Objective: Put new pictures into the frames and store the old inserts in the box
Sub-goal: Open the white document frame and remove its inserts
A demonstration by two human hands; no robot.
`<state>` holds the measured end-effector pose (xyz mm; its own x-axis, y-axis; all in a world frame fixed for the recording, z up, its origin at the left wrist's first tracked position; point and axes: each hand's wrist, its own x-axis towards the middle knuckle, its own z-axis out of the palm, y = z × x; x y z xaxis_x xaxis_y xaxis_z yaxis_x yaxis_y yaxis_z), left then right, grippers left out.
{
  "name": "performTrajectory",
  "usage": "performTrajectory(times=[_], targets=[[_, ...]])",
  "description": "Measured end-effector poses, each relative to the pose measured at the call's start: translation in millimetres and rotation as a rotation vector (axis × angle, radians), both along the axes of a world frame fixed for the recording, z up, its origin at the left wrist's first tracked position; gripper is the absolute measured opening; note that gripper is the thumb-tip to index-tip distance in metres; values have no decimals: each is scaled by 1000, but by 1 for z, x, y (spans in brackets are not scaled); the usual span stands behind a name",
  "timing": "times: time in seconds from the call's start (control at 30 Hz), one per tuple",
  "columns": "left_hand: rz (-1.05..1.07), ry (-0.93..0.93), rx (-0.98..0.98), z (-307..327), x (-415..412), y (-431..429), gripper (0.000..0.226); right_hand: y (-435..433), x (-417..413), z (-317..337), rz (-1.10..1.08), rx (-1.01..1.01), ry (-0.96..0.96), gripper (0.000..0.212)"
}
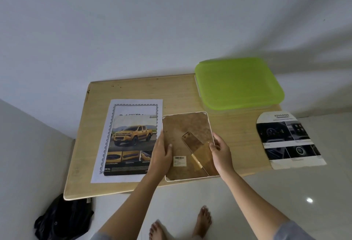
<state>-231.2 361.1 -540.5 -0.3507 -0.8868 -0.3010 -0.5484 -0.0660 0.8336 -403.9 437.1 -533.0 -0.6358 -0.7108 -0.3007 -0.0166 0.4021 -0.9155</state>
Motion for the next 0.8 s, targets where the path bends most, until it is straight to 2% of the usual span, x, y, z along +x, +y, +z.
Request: performTrajectory(times=[0.27,0.47,0.8], targets=[[-98,-195,-151,-12,16,-7,65,-17,13,-9,112,66,197,42],[-113,-246,-155,-16,26,-12,68,-21,18,-9,227,99,400,43],[-114,-275,-142,-12,26,-11,67,-22,28,-10,198,103,458,41]])
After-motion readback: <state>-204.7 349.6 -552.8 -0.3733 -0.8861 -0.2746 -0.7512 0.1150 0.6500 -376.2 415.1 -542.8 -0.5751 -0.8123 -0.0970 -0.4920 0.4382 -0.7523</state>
